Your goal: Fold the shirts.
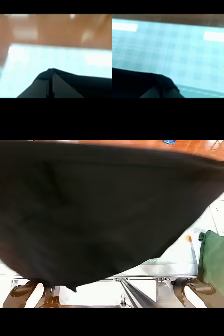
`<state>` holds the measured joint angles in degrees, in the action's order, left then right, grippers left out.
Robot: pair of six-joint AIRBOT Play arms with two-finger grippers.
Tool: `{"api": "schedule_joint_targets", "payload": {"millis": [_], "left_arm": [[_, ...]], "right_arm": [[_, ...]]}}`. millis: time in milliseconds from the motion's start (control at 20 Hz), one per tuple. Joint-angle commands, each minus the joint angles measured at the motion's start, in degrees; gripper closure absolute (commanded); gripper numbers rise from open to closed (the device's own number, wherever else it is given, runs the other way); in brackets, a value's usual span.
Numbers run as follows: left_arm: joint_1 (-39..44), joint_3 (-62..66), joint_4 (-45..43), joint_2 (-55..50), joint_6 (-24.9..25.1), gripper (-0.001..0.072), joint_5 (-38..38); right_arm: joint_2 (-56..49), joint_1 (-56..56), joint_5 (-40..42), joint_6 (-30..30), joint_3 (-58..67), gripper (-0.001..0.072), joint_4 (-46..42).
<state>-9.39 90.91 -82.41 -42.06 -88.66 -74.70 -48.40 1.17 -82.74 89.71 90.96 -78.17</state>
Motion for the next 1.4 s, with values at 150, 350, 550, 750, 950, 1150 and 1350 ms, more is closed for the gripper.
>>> {"api": "schedule_joint_targets", "payload": {"millis": [150,350,550,750,950,1150,1350], "left_arm": [[0.5,-11.4,10.2,-22.4,-3.6,0.0684,14.6],[0.7,-8.5,16.3,-40.4,-3.6,0.0684,23.5],[2.4,0.6,16.5,-55.6,-3.7,0.0684,24.9],[3.4,8.1,17.9,-64.3,-7.1,0.0684,17.9],[1.6,11.0,18.1,-64.5,-2.2,0.0684,10.2],[-0.4,11.6,16.1,-65.0,3.2,0.0684,-2.2],[0.1,6.6,12.8,-65.7,3.2,0.0684,-5.1]], "right_arm": [[-20.2,0.0,18.6,-1.4,-7.1,0.0689,3.4],[-36.6,-0.8,28.9,-1.4,-5.2,0.0689,5.8],[-50.8,-4.1,31.0,-1.4,5.2,0.069,12.1],[-60.2,-7.2,23.5,-2.1,16.2,0.0689,21.6],[-60.4,-9.5,13.6,-6.4,16.8,0.0689,22.0],[-60.4,-10.8,1.2,-8.1,16.0,0.0689,16.2],[-60.4,-10.6,1.0,-8.1,10.6,0.0689,14.0]]}}
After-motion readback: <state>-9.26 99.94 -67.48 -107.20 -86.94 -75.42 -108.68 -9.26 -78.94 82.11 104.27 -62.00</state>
